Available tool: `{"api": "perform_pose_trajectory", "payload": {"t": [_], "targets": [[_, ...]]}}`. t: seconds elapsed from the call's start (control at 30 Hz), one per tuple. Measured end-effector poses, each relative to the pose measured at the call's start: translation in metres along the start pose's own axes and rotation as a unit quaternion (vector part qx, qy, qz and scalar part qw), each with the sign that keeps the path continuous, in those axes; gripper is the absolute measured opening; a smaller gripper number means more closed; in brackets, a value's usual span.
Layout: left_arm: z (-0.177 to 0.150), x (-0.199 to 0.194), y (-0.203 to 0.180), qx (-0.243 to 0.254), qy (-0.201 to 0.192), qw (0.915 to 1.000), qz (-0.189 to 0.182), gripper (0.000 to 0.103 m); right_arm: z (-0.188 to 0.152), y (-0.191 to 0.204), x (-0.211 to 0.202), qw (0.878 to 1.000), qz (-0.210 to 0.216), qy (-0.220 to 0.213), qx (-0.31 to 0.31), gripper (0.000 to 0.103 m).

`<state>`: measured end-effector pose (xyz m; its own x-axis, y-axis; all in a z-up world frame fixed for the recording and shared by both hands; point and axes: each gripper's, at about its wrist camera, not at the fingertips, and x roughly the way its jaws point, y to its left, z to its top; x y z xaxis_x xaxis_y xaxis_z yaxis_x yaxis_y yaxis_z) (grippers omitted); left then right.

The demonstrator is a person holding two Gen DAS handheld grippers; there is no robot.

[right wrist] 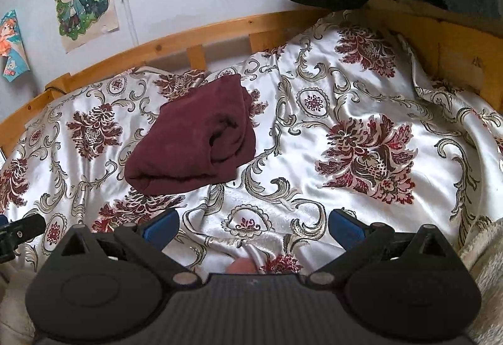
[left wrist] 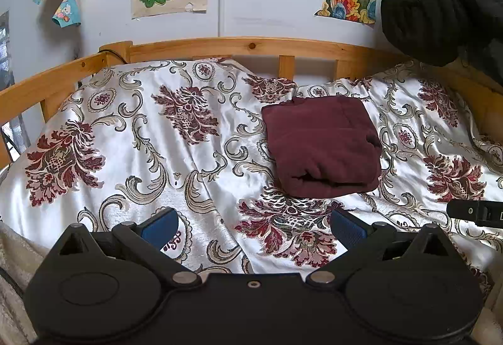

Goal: Fold small clothes

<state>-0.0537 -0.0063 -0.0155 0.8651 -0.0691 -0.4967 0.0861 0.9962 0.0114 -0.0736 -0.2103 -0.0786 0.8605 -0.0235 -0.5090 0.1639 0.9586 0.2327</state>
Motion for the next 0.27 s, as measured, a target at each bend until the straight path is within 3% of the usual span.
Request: {"api": "perform_pose_trajectory", "payload": {"t": [0.27], "targets": [[0.0003,0.0013,0.0006,0.0,0.005,1.0,0.002,0.102,0.0013,-0.0006,0.003,1.0,0.0,0.007,0.002,0.103]]}}
